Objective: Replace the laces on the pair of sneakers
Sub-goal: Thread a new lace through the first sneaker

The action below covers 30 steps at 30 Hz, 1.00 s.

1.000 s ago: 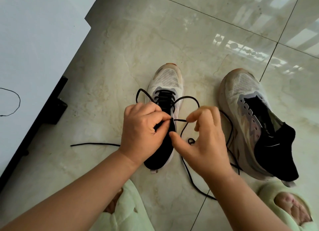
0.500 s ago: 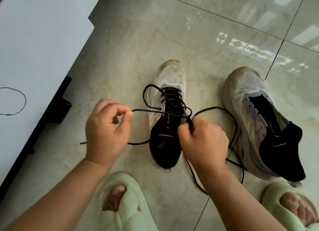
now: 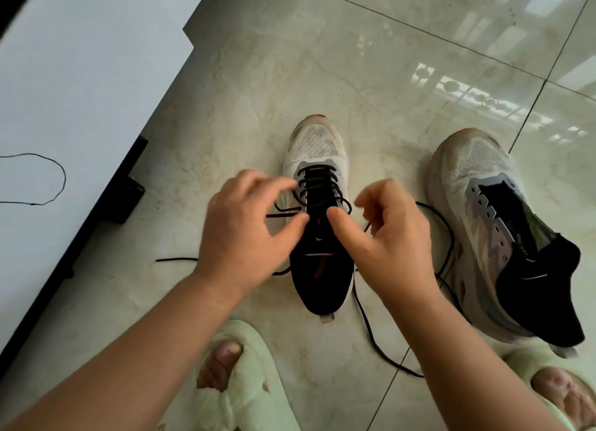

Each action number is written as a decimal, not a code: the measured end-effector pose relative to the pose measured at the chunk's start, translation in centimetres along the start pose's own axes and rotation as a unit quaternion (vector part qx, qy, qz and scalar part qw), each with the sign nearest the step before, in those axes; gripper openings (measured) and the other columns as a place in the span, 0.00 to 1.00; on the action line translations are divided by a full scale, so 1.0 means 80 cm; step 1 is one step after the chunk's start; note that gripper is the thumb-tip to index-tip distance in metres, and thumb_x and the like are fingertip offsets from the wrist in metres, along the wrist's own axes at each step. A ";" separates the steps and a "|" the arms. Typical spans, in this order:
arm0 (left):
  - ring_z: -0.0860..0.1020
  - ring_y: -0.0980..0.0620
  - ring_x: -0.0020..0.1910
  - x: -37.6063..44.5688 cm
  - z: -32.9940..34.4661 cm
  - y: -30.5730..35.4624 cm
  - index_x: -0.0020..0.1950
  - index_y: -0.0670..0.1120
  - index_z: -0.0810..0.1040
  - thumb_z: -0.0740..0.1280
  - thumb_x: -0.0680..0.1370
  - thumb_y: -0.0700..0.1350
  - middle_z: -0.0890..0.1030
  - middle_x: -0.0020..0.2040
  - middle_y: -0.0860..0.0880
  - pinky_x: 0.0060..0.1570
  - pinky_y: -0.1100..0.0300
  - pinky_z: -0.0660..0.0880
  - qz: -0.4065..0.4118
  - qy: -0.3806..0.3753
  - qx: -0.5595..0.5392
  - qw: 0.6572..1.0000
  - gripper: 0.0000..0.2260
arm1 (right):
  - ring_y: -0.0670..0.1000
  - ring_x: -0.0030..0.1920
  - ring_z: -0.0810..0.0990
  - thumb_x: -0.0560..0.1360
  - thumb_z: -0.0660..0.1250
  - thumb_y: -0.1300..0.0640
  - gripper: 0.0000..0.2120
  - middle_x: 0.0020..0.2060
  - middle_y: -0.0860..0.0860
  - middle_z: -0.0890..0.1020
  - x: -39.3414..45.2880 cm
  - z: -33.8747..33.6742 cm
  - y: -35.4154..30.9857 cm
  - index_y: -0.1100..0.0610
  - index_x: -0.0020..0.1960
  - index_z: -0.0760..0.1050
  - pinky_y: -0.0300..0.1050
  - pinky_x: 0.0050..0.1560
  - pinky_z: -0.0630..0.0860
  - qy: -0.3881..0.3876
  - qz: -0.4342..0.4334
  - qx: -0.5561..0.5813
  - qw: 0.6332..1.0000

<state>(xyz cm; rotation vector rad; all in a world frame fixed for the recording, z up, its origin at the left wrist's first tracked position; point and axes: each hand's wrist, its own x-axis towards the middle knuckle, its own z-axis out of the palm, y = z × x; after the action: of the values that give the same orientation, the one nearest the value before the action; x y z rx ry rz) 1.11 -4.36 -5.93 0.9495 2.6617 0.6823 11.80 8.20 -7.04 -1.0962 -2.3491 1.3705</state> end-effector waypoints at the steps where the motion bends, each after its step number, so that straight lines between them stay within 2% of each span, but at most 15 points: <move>1: 0.75 0.47 0.46 -0.001 0.005 0.005 0.55 0.47 0.80 0.68 0.69 0.54 0.77 0.48 0.49 0.48 0.53 0.72 0.021 -0.004 0.018 1.000 0.18 | 0.39 0.35 0.69 0.68 0.71 0.50 0.10 0.36 0.41 0.70 0.007 0.001 -0.004 0.51 0.45 0.72 0.29 0.34 0.64 -0.008 -0.014 -0.006 1.000; 3: 0.76 0.46 0.48 -0.003 0.013 0.010 0.53 0.46 0.81 0.69 0.69 0.52 0.78 0.49 0.49 0.49 0.52 0.71 0.040 -0.008 0.045 0.998 0.16 | 0.41 0.35 0.70 0.70 0.69 0.53 0.10 0.41 0.43 0.71 0.020 0.004 -0.009 0.53 0.50 0.75 0.32 0.33 0.63 -0.042 -0.016 -0.063 0.997; 5: 0.76 0.46 0.48 -0.007 0.021 0.011 0.55 0.44 0.78 0.71 0.70 0.48 0.78 0.50 0.48 0.50 0.53 0.72 0.032 0.003 0.027 0.999 0.15 | 0.45 0.36 0.71 0.70 0.67 0.55 0.08 0.43 0.46 0.73 0.029 0.005 -0.012 0.55 0.48 0.76 0.37 0.32 0.64 -0.069 0.006 -0.119 0.990; 8: 0.75 0.53 0.43 -0.015 0.028 0.016 0.59 0.43 0.71 0.74 0.69 0.42 0.71 0.51 0.50 0.42 0.70 0.72 -0.032 0.033 -0.071 0.996 0.22 | 0.49 0.39 0.74 0.69 0.65 0.58 0.04 0.40 0.50 0.76 0.033 0.003 -0.015 0.58 0.41 0.76 0.42 0.36 0.69 -0.069 0.029 -0.121 0.990; 10: 0.70 0.59 0.39 -0.019 0.034 0.019 0.60 0.42 0.69 0.74 0.68 0.40 0.67 0.51 0.51 0.39 0.78 0.69 -0.036 0.050 -0.096 0.994 0.23 | 0.51 0.38 0.75 0.68 0.65 0.59 0.03 0.37 0.51 0.77 0.031 0.003 -0.017 0.59 0.38 0.75 0.43 0.35 0.72 -0.054 0.045 -0.116 0.991; 14: 0.71 0.65 0.37 -0.021 0.039 0.019 0.52 0.46 0.67 0.74 0.69 0.42 0.68 0.44 0.55 0.35 0.76 0.67 -0.065 0.046 -0.119 0.990 0.19 | 0.50 0.33 0.75 0.67 0.65 0.59 0.05 0.31 0.51 0.78 0.022 0.005 -0.019 0.60 0.34 0.74 0.42 0.33 0.72 -0.014 0.078 -0.088 0.993; 16: 0.71 0.60 0.32 -0.021 0.040 0.016 0.46 0.50 0.65 0.73 0.71 0.45 0.69 0.37 0.56 0.32 0.70 0.68 -0.081 0.027 -0.104 0.991 0.16 | 0.46 0.29 0.73 0.68 0.66 0.59 0.06 0.28 0.48 0.77 0.015 0.004 -0.016 0.58 0.33 0.74 0.39 0.28 0.69 0.010 0.116 -0.011 0.993; 18: 0.71 0.55 0.31 -0.021 0.041 0.011 0.43 0.50 0.65 0.70 0.73 0.44 0.70 0.33 0.56 0.32 0.59 0.71 -0.088 0.012 -0.099 0.991 0.12 | 0.42 0.23 0.69 0.69 0.66 0.63 0.08 0.25 0.46 0.75 0.011 0.002 -0.014 0.57 0.33 0.72 0.34 0.24 0.65 0.023 0.185 0.152 0.971; 21: 0.71 0.52 0.29 -0.017 0.043 0.009 0.41 0.49 0.65 0.68 0.74 0.42 0.69 0.31 0.56 0.30 0.57 0.69 -0.093 0.009 -0.086 0.992 0.11 | 0.43 0.19 0.64 0.71 0.61 0.72 0.12 0.26 0.53 0.76 0.012 -0.005 -0.017 0.57 0.36 0.68 0.34 0.20 0.62 -0.003 0.251 0.434 0.865; 22: 0.71 0.50 0.30 -0.016 0.043 0.009 0.42 0.50 0.64 0.68 0.74 0.42 0.70 0.31 0.56 0.30 0.57 0.68 -0.088 0.005 -0.079 0.993 0.11 | 0.43 0.19 0.65 0.71 0.60 0.73 0.12 0.26 0.52 0.75 0.013 -0.010 -0.017 0.57 0.39 0.68 0.33 0.20 0.62 -0.028 0.247 0.444 0.861; 23: 0.72 0.49 0.30 -0.015 0.044 0.010 0.42 0.49 0.64 0.67 0.74 0.43 0.70 0.32 0.56 0.30 0.57 0.68 -0.081 -0.002 -0.072 0.994 0.11 | 0.43 0.20 0.65 0.71 0.61 0.72 0.11 0.25 0.50 0.74 0.015 -0.014 -0.015 0.56 0.41 0.69 0.33 0.20 0.63 -0.055 0.231 0.397 0.887; 25: 0.71 0.49 0.31 -0.014 0.045 0.011 0.43 0.50 0.64 0.67 0.74 0.44 0.70 0.33 0.56 0.30 0.59 0.65 -0.073 -0.009 -0.060 0.995 0.11 | 0.40 0.20 0.66 0.71 0.66 0.66 0.08 0.22 0.43 0.72 0.018 -0.019 -0.010 0.54 0.44 0.73 0.32 0.21 0.64 -0.107 0.157 0.200 0.961; 26: 0.71 0.50 0.31 -0.013 0.045 0.011 0.43 0.50 0.63 0.67 0.74 0.44 0.69 0.33 0.57 0.30 0.59 0.64 -0.074 -0.008 -0.056 0.996 0.11 | 0.41 0.20 0.66 0.70 0.68 0.64 0.07 0.21 0.43 0.71 0.020 -0.020 -0.008 0.53 0.43 0.75 0.31 0.21 0.64 -0.120 0.112 0.111 0.980; 28: 0.71 0.49 0.31 -0.013 0.047 0.010 0.43 0.50 0.63 0.66 0.75 0.43 0.70 0.33 0.56 0.30 0.58 0.64 -0.081 -0.007 -0.061 0.995 0.11 | 0.42 0.20 0.67 0.70 0.70 0.61 0.05 0.20 0.43 0.71 0.022 -0.022 -0.006 0.52 0.38 0.78 0.30 0.22 0.64 -0.114 0.053 0.029 0.992; 30: 0.73 0.46 0.32 -0.013 0.048 0.009 0.43 0.49 0.62 0.66 0.75 0.43 0.71 0.34 0.53 0.30 0.55 0.68 -0.091 -0.005 -0.077 0.993 0.11 | 0.42 0.21 0.67 0.71 0.70 0.59 0.05 0.20 0.43 0.72 0.023 -0.028 -0.003 0.54 0.36 0.78 0.29 0.24 0.64 -0.108 0.042 0.027 0.993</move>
<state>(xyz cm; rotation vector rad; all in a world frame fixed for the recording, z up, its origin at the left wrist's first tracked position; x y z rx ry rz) 3.67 -3.23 -8.84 0.6577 2.6016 0.8239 11.55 10.94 -5.95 -1.0920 -2.4195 1.6486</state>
